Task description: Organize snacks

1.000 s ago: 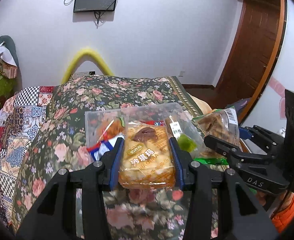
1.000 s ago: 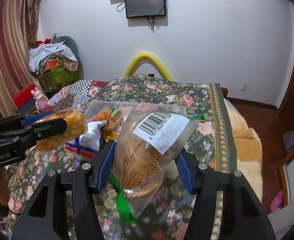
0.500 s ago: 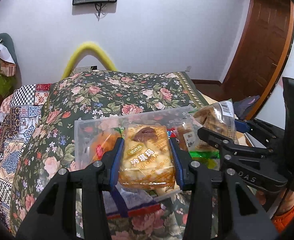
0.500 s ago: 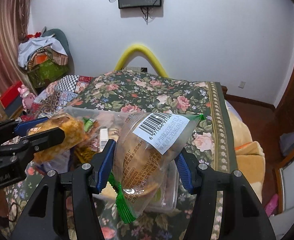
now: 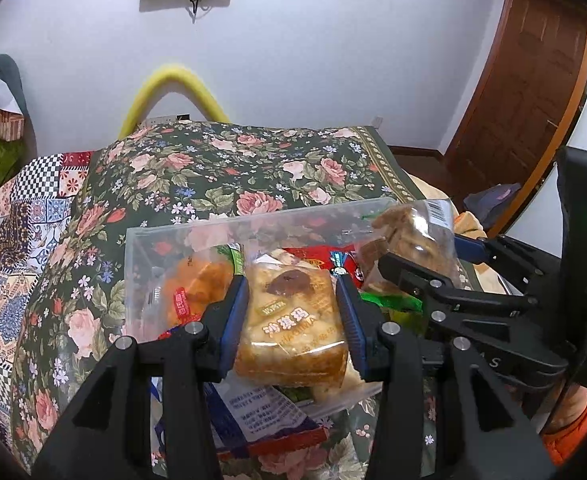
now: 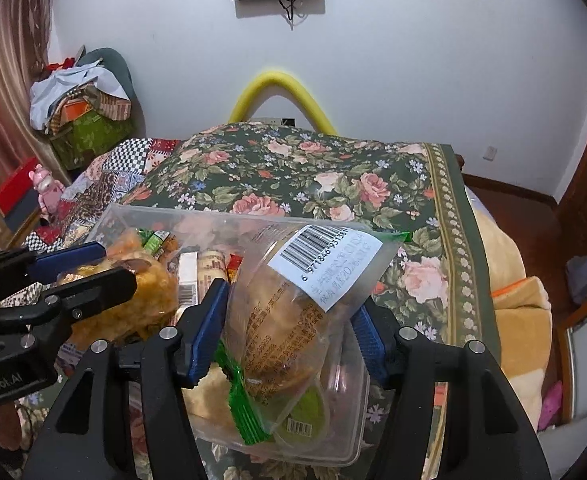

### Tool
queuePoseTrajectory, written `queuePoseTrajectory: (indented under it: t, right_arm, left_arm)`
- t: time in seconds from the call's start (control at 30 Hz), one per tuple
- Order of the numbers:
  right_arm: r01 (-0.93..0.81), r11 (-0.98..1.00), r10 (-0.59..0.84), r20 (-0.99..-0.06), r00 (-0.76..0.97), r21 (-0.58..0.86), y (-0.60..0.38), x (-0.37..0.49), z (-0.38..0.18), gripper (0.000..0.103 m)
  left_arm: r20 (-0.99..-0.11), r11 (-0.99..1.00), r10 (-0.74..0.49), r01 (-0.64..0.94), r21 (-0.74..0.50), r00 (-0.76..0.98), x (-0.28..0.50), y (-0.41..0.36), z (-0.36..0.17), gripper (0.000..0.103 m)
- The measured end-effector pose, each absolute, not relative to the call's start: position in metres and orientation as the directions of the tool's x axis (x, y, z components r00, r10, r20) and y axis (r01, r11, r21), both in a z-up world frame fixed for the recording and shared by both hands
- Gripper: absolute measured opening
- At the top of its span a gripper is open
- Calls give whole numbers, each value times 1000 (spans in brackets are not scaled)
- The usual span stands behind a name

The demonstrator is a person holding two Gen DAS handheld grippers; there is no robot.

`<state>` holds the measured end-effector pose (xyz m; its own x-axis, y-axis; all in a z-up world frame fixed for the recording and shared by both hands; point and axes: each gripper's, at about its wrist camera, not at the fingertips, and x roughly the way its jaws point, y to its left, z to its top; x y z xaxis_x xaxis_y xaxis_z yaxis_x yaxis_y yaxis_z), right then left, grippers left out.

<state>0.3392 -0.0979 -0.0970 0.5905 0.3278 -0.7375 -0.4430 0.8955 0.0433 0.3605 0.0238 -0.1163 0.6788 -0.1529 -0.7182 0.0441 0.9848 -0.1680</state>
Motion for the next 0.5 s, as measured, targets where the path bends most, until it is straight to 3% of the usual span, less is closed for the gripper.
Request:
queuePoseTrajectory:
  t: [0.3, 0.5]
  right_arm:
    - [-471, 882, 331, -687, 647, -19, -95, 307, -62, 65]
    - [-463, 886, 351, -613, 707, -27, -105, 264, -23, 65]
  left_arm:
    - [-667, 987, -146, 59, -152, 731, 325, 23, -78, 45]
    - [-587, 986, -127, 39, -161, 800, 279, 32, -36, 45]
